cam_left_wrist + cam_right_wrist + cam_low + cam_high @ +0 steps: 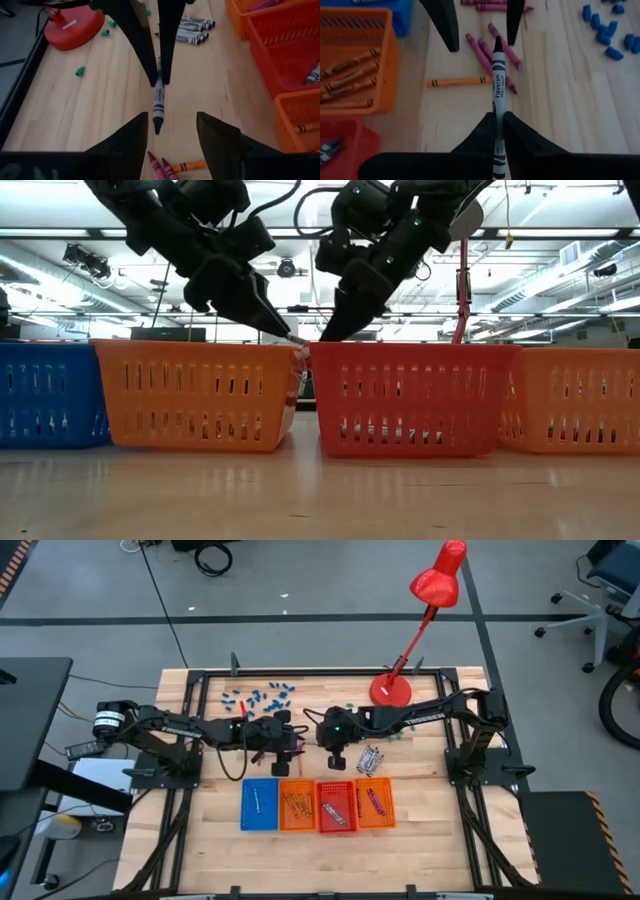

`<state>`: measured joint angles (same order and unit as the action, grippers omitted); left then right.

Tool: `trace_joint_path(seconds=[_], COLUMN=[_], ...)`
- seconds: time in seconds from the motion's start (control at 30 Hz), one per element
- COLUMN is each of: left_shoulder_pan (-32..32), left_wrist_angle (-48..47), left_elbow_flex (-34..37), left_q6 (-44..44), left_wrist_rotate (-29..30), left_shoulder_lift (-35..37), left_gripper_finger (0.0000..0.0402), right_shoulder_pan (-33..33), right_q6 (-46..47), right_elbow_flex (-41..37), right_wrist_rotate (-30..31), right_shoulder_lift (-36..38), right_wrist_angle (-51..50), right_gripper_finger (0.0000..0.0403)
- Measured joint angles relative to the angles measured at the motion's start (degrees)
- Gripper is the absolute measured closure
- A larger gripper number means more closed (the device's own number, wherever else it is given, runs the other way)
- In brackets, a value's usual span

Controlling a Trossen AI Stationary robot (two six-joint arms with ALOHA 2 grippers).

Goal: Sort crayons
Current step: Put the black crayon into the blue bin

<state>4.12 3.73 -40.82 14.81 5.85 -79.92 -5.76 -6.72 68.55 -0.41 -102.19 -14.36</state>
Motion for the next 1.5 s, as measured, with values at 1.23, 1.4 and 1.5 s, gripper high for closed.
trace_joint_path(seconds=[1.23, 1.4, 1.5], left_shoulder_pan=[1.1, 0.9, 0.4], left_wrist_angle=[0.8, -9.9, -18.2], left_elbow_flex=[-0.1, -2.1, -3.6], left_q6=[-0.1, -0.4, -1.4], left_wrist_rotate=[-0.5, -1.3, -3.6], left_shoulder_lift=[0.5, 4.0, 6.9], left_gripper_finger=[0.037, 0.0359, 0.0357], right_shoulder_pan=[0.0, 0.1, 0.1], right_q6=[-0.3, 0.5, 0.5], right_elbow_flex=[-0.1, -0.1, -0.4], right_wrist_rotate=[-4.3, -3.4, -1.4], right_shoulder_lift=[2.0, 6.4, 8.7], right_wrist_angle=[4.9, -0.8, -2.1], right_gripper_finger=[0.0334, 0.0302, 0.0295])
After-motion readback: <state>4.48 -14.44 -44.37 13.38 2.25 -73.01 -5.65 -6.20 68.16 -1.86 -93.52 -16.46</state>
